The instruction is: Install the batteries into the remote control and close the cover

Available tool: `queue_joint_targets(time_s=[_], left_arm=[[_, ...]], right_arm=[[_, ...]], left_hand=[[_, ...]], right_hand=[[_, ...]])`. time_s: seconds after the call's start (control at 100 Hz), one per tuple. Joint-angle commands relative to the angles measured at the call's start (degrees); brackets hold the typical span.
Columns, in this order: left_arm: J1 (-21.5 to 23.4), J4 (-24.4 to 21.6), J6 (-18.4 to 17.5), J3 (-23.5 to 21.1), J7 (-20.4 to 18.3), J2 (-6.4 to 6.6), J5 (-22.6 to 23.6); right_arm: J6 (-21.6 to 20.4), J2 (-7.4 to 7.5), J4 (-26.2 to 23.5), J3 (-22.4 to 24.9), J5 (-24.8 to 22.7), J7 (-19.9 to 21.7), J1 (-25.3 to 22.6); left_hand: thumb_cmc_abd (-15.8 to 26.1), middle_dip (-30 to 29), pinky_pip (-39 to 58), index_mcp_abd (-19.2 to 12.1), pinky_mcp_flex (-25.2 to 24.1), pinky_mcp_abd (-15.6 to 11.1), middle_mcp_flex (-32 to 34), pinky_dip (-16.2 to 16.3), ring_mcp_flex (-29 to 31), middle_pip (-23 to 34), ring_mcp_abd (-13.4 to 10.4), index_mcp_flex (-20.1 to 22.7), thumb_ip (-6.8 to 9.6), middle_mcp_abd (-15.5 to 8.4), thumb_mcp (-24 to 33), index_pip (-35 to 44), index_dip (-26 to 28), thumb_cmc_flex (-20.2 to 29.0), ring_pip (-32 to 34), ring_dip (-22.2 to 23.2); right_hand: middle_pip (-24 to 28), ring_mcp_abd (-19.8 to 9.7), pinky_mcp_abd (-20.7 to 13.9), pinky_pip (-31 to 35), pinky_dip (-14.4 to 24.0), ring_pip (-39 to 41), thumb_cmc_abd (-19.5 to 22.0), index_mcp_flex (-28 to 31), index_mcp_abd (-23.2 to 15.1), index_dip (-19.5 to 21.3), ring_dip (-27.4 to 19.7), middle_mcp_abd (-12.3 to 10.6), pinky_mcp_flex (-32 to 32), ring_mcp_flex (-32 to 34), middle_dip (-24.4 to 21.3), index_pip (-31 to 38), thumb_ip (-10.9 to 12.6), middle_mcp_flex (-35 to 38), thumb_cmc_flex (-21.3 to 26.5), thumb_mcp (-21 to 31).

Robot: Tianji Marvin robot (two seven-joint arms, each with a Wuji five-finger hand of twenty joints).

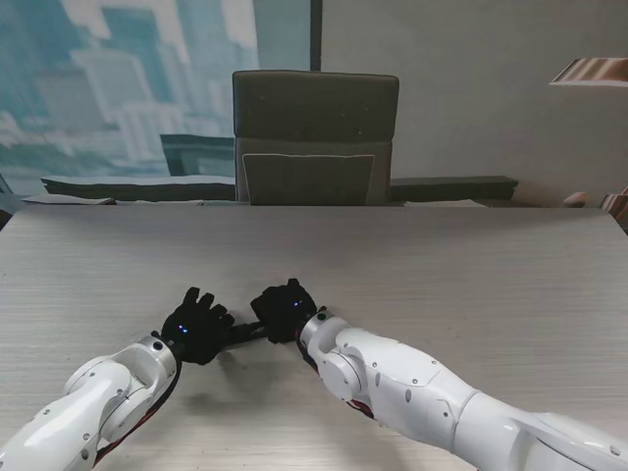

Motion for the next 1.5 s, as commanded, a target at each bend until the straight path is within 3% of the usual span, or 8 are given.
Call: queue_joint_targets(time_s=[0.0, 0.59, 1.11, 1.49], left_arm=[[1.25, 1.69, -0.24, 0.66, -1.81, 0.17, 0.05], [1.26, 1.41, -0.16, 0.79, -2.37, 0.17, 0.05], [0.91, 1.54, -0.66, 1.16, -2.41, 0.21, -0.16], [0.72, 1.59, -0.80, 1.44, -2.50, 0.21, -0.33]], right_arm=[[0.29, -0.09, -0.55, 0.33, 0.20, 0.46, -0.02], [4.70, -0.06, -1.33, 1.35, 0.15, 0.22, -0.46], [5.86, -1.34, -0.58, -0.09, 1.30, 1.09, -0.19], [7.07, 0.28, -3.29, 0.95, -0.02, 1.87, -1.38]], left_hand=[[-2.41, 0.17, 0.00, -10.88, -0.22, -0.09, 0.55, -0.18, -0.43, 0.34, -0.50, 10.56, -1.52, 0.28, -1.63, 12.33, 3.00, 1.77, 0.17, -0.48], [-2.32, 0.27, 0.25, -10.78, -0.21, -0.10, 0.88, -0.27, -0.52, 0.48, -0.51, 11.18, -1.50, 0.20, -3.07, 14.36, 2.51, 2.86, 0.24, -0.54], [-2.10, 0.57, 0.55, -11.36, 0.02, -0.07, 2.62, -0.33, 0.05, 1.15, -0.39, 14.65, -1.47, -0.30, -4.12, 19.94, 2.79, 3.98, 0.53, -0.55], [-1.50, 0.90, 1.14, -11.93, 0.40, -0.03, 4.34, -0.36, 0.78, 1.75, -0.75, 17.02, -1.50, -0.67, -4.69, 24.88, 2.56, 4.81, 0.90, -0.59]], right_hand=[[2.45, -0.72, -0.56, 1.99, 0.72, 1.38, 1.23, 2.16, -1.30, 1.54, -0.23, -0.82, 0.25, 1.12, -0.75, 1.99, 0.20, 0.20, 2.46, 1.87], [3.39, 0.42, 0.06, 3.10, 1.39, 2.82, 1.99, 1.51, 1.30, 2.38, 0.13, 1.04, 0.60, 1.42, -0.77, 2.58, 0.63, 0.30, 2.92, 1.71], [3.73, 0.61, 0.29, 3.70, 1.79, 3.45, 1.67, 1.70, 2.04, 2.35, 0.22, 1.43, 1.05, 1.98, -0.80, 2.54, 0.84, 0.77, 2.83, 1.63], [3.93, 0.94, 0.48, 3.77, 1.96, 3.86, 1.28, 1.83, 2.62, 2.42, 0.29, 1.84, 0.96, 2.01, -0.85, 2.67, 0.93, 0.99, 2.97, 1.94]])
